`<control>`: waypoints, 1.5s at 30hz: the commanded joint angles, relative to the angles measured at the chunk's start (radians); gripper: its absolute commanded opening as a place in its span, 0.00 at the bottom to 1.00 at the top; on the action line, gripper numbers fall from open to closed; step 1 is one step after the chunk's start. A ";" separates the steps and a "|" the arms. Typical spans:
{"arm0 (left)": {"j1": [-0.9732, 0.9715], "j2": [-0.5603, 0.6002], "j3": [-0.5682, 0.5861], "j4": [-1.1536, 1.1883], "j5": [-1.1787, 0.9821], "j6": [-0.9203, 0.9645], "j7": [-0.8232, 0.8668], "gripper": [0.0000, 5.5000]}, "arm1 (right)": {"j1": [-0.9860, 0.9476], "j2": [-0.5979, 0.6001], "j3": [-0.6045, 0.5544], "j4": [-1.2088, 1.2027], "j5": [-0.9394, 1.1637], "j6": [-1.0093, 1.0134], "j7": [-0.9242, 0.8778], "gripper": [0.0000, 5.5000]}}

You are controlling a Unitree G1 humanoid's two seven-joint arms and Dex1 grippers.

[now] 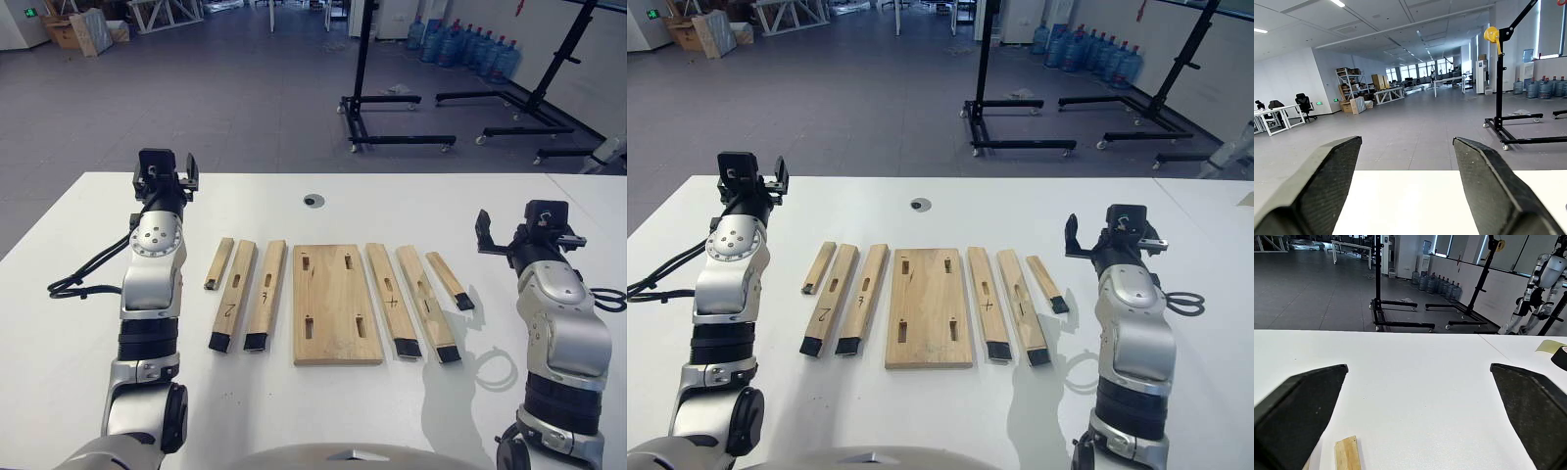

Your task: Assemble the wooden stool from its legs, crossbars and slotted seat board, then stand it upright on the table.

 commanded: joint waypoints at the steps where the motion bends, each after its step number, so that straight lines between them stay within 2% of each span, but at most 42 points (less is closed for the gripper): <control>1: -0.003 0.001 -0.006 -0.004 0.012 0.012 0.000 0.62 | 0.004 -0.005 -0.007 -0.002 0.003 0.002 0.002 0.97; 12: -0.012 0.001 -0.006 0.008 0.009 0.008 -0.001 0.62 | 0.009 -0.015 -0.012 0.019 0.004 -0.007 0.022 0.97; 22: 0.009 0.023 0.028 -0.008 -0.022 0.026 -0.033 0.62 | 0.023 -0.065 -0.054 0.032 0.083 0.017 0.131 0.97; 40: 0.026 0.023 0.024 -0.022 -0.013 0.027 -0.038 0.62 | 0.106 -0.096 -0.023 0.079 0.099 -0.039 0.211 0.97; 45: 0.029 0.023 0.018 -0.026 -0.009 0.025 -0.039 0.62 | 0.134 -0.143 0.010 0.119 0.090 -0.069 0.275 0.97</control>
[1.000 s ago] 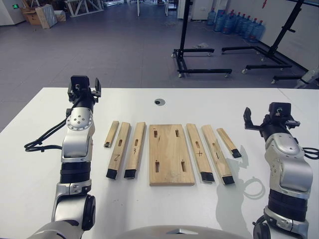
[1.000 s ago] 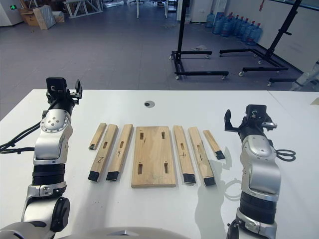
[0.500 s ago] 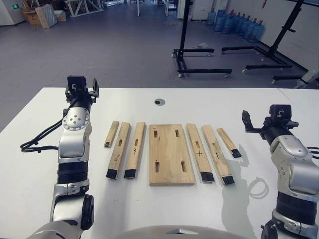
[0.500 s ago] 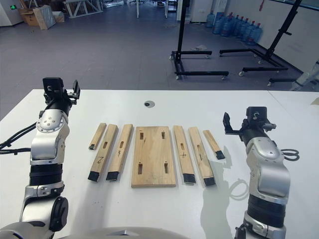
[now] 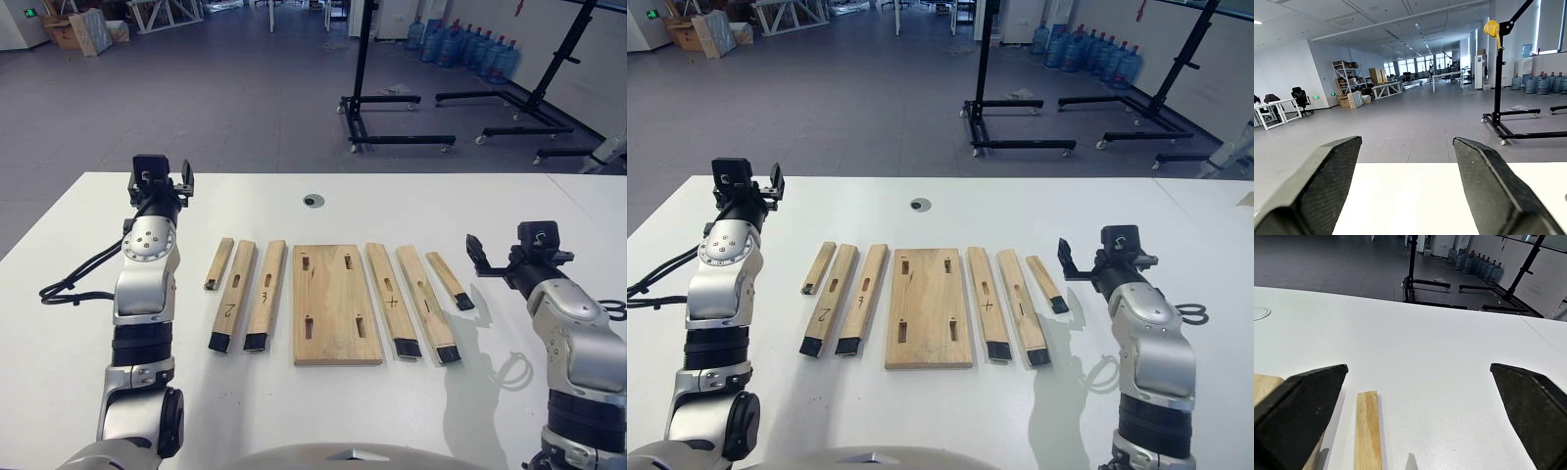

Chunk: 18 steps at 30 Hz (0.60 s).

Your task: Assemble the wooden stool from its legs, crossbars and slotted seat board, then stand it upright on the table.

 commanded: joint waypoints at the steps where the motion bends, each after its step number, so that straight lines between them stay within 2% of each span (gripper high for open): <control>1: 0.004 0.009 -0.009 -0.018 0.013 0.009 -0.004 0.62 | 0.022 -0.056 0.024 0.052 0.000 -0.034 0.059 0.97; 9: 0.009 0.009 -0.009 -0.017 0.018 0.004 0.001 0.62 | -0.009 -0.186 0.113 0.352 0.027 -0.176 0.335 0.97; 13: 0.016 0.010 -0.006 -0.029 0.023 0.006 0.006 0.62 | -0.026 -0.190 0.136 0.458 0.025 -0.230 0.378 0.97; 18: 0.003 0.009 -0.013 -0.012 0.025 -0.001 -0.001 0.62 | -0.013 -0.172 0.150 0.445 0.037 -0.245 0.384 0.97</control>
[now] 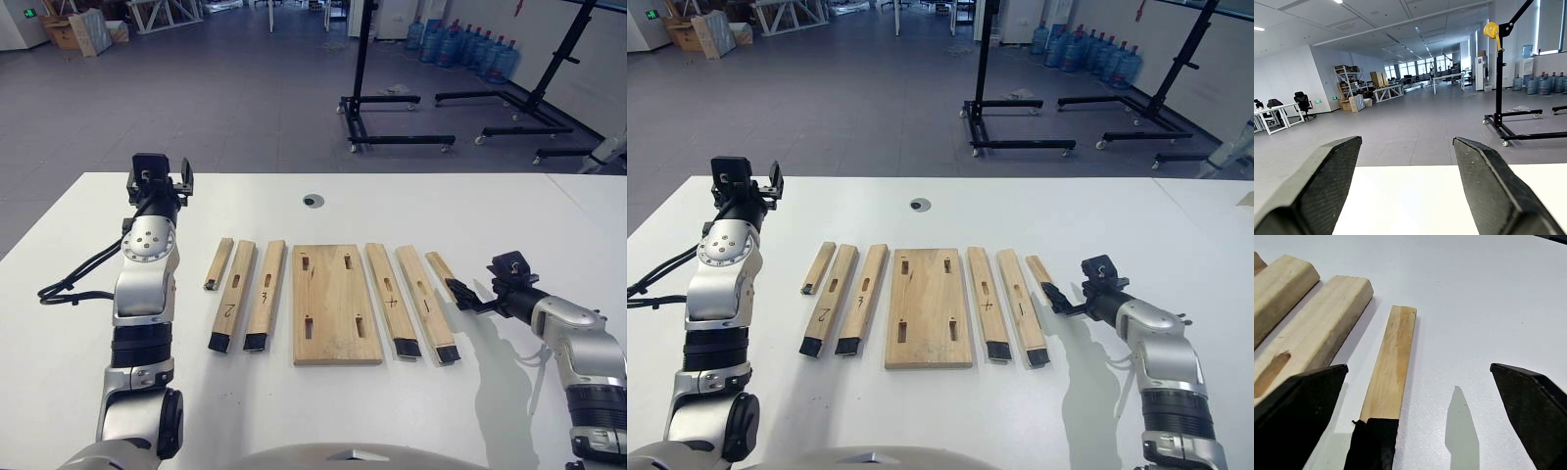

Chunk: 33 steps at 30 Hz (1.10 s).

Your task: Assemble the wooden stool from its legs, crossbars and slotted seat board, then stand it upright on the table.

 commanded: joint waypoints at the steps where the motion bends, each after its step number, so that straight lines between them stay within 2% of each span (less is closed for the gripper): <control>1: -0.001 0.006 -0.008 0.005 0.010 0.000 -0.003 0.62 | -0.007 0.010 0.023 -0.011 0.003 -0.007 -0.004 0.97; 5: 0.000 0.006 -0.009 0.004 0.011 -0.001 -0.003 0.62 | -0.007 0.013 0.065 0.013 -0.033 -0.007 -0.031 0.97; 17: 0.007 0.001 -0.010 -0.002 0.012 -0.002 0.000 0.63 | 0.020 0.058 0.108 0.057 -0.022 0.020 -0.053 0.58; 22: 0.009 0.000 -0.010 -0.004 0.013 -0.003 0.001 0.63 | 0.048 0.070 0.106 0.057 -0.020 0.019 -0.076 0.39; 27: 0.005 0.000 -0.008 -0.002 0.012 -0.003 0.000 0.63 | 0.057 0.069 0.100 0.087 -0.026 -0.002 -0.096 0.24; 33: -0.011 0.009 0.014 0.008 -0.094 0.028 -0.113 0.63 | 0.025 0.067 0.024 0.081 0.024 -0.049 -0.116 0.24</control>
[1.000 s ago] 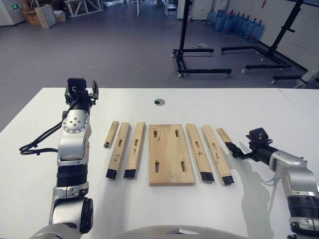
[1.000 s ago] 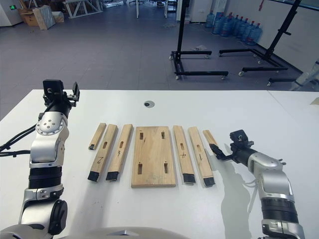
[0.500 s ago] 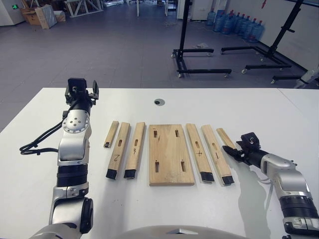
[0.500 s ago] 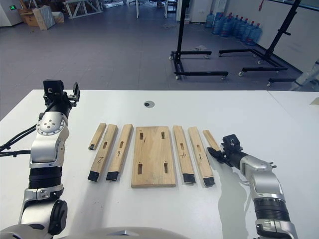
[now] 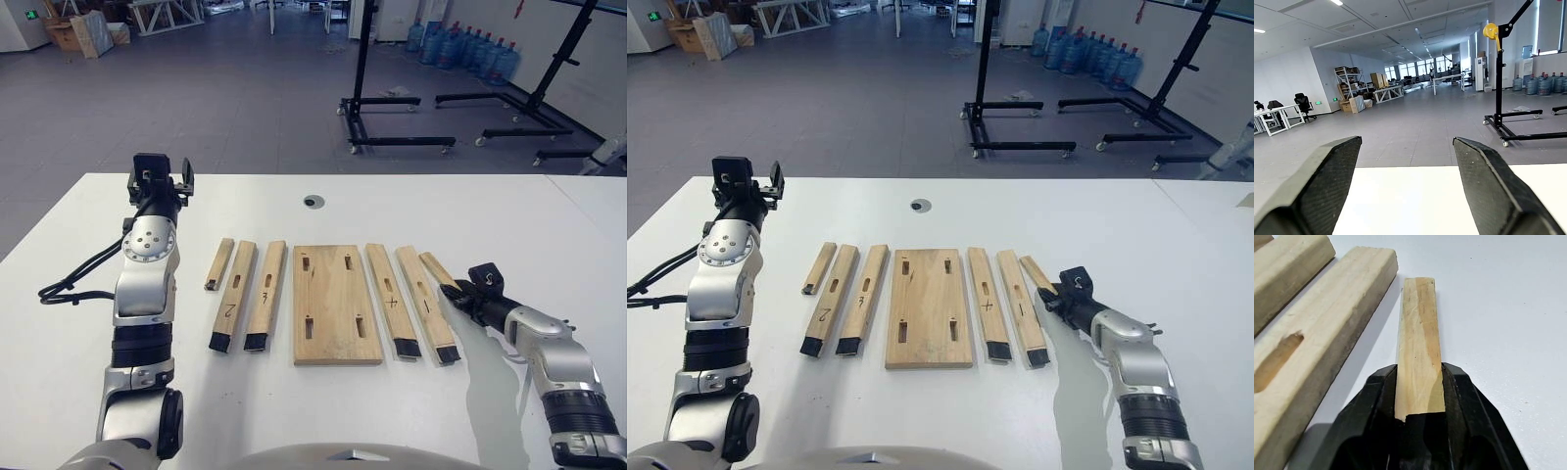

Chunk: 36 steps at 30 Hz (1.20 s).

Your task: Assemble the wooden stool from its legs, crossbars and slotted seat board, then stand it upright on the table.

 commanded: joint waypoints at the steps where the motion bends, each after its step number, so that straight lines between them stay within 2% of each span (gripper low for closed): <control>1: -0.018 0.014 0.022 0.006 -0.121 0.051 -0.130 0.63 | -0.006 -0.002 -0.080 0.006 0.045 0.014 -0.019 0.24; 4: -0.050 0.012 0.085 -0.044 -0.386 0.234 -0.297 0.63 | -0.094 -0.033 -0.192 -0.061 0.123 0.034 -0.043 0.24; 6: -0.082 -0.021 0.131 -0.107 -0.607 0.392 -0.350 0.63 | -0.192 -0.053 -0.211 -0.138 0.147 0.039 -0.064 0.24; 9: -0.127 -0.132 0.200 -0.132 -0.904 0.550 -0.284 0.63 | -0.324 0.001 -0.108 -0.266 0.135 0.018 -0.082 0.24; 11: -0.139 -0.221 0.238 -0.108 -1.087 0.611 -0.187 0.63 | -0.367 0.099 0.042 -0.368 0.112 0.016 -0.095 0.23; 13: -0.129 -0.268 0.229 -0.117 -1.189 0.640 -0.122 0.63 | -0.379 0.177 0.171 -0.398 0.061 -0.009 -0.112 0.23; 17: -0.108 -0.281 0.184 -0.117 -1.237 0.645 -0.056 0.63 | -0.393 0.261 0.318 -0.380 -0.042 -0.080 -0.137 0.23; 28: -0.083 -0.228 0.136 -0.092 -1.205 0.592 -0.051 0.63 | -0.382 0.307 0.291 -0.432 -0.009 -0.117 -0.109 0.23; 36: -0.106 -0.243 0.117 -0.095 -1.232 0.564 -0.038 0.63 | -0.304 0.327 0.415 -0.484 -0.029 -0.108 -0.063 0.23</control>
